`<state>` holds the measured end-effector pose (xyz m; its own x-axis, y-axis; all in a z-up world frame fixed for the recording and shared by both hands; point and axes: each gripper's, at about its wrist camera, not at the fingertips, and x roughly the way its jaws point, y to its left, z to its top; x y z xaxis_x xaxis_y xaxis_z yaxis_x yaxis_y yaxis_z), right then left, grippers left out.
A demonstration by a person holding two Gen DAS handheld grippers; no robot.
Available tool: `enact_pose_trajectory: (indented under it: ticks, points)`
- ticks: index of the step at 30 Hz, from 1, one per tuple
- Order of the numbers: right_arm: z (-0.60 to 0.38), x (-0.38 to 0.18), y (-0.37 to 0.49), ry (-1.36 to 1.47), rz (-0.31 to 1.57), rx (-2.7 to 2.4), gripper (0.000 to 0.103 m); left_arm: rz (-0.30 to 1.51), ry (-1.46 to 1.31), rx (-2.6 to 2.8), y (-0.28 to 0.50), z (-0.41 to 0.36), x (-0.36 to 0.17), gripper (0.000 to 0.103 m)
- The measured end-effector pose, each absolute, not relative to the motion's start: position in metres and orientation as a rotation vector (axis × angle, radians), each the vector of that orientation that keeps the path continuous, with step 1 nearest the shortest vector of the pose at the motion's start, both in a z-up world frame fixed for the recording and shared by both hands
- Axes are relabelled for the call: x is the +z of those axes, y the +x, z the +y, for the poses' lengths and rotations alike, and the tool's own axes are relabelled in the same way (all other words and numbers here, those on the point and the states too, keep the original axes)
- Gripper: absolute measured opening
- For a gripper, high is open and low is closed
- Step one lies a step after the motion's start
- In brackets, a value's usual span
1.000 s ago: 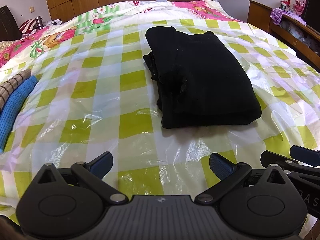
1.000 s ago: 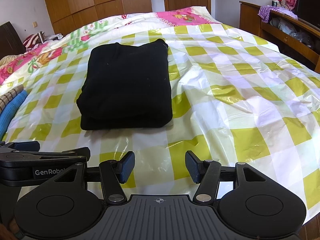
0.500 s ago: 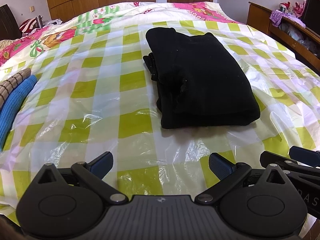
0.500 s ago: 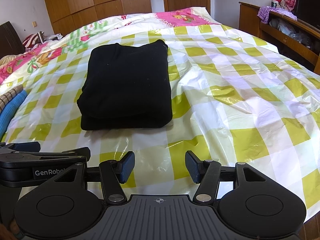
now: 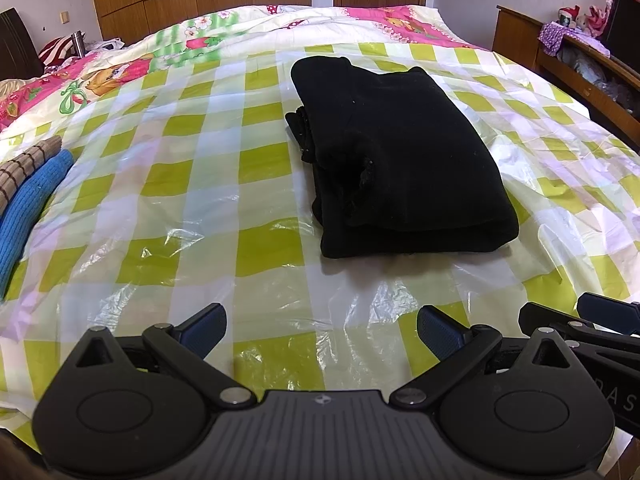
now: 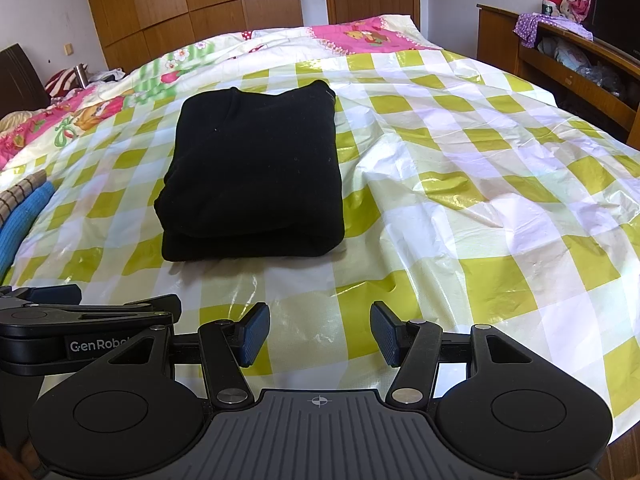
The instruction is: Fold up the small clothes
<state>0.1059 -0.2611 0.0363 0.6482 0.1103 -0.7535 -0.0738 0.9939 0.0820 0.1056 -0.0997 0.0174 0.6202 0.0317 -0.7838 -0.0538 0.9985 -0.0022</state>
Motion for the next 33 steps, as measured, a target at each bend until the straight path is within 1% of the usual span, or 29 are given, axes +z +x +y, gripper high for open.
enact_pose_trajectory:
  ticks: [33]
  points:
    - [-0.2582, 0.0401, 0.1023, 0.013, 0.853, 0.078, 0.056, 0.882, -0.015, 0.048, 0.1027, -0.1020, 0.0174, 0.103]
